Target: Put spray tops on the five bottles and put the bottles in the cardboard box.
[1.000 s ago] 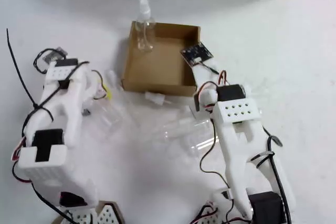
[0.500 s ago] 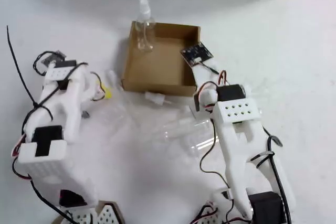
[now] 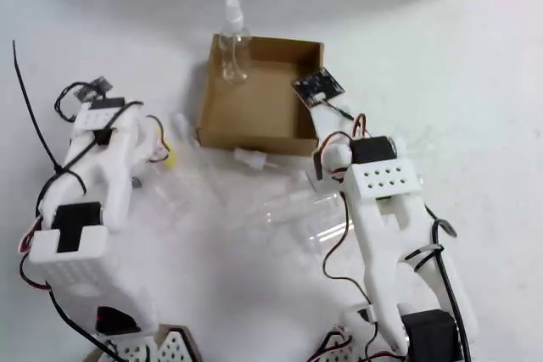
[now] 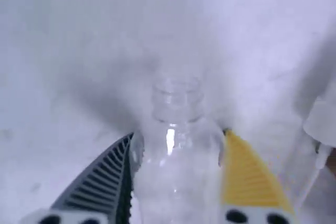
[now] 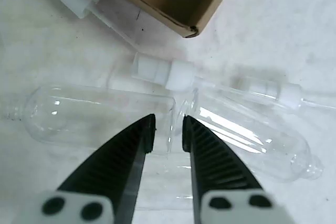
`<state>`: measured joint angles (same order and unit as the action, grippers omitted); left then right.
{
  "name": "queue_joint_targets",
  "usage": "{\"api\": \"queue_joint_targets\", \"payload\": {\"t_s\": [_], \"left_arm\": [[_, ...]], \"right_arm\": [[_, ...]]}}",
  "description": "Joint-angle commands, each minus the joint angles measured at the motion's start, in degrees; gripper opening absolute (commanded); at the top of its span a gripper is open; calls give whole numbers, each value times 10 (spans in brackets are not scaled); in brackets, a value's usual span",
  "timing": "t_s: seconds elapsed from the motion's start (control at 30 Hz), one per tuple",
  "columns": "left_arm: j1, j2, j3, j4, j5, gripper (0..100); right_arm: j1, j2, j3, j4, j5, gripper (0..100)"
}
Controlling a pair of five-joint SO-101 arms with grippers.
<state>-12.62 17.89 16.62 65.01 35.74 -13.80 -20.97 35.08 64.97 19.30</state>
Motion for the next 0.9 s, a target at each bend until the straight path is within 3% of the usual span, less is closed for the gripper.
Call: {"api": "queue_joint_targets", "payload": {"t_s": [0.0,0.13,0.2,0.47,0.6,0.77,0.87], "left_arm": [[12,-19,-21,20,-152,34],[8,-72,-11,19,-320,34],[5,-99,1,16,-353,34],[-95,-140,3,0,-192,34],[-124,-120,-5,-14,-171,34],[-163,-82,-44,-12,-171,34],[-180,-51,-69,-12,-171,34]], "right_arm": [[7,-22,-3,-3,1,62],[7,-24,-4,9,1,62],[7,-26,-7,16,1,62],[3,-146,-4,73,3,62],[-15,-218,-3,106,0,62],[-179,-247,-6,103,4,66],[-271,-221,-4,43,5,66]]}}
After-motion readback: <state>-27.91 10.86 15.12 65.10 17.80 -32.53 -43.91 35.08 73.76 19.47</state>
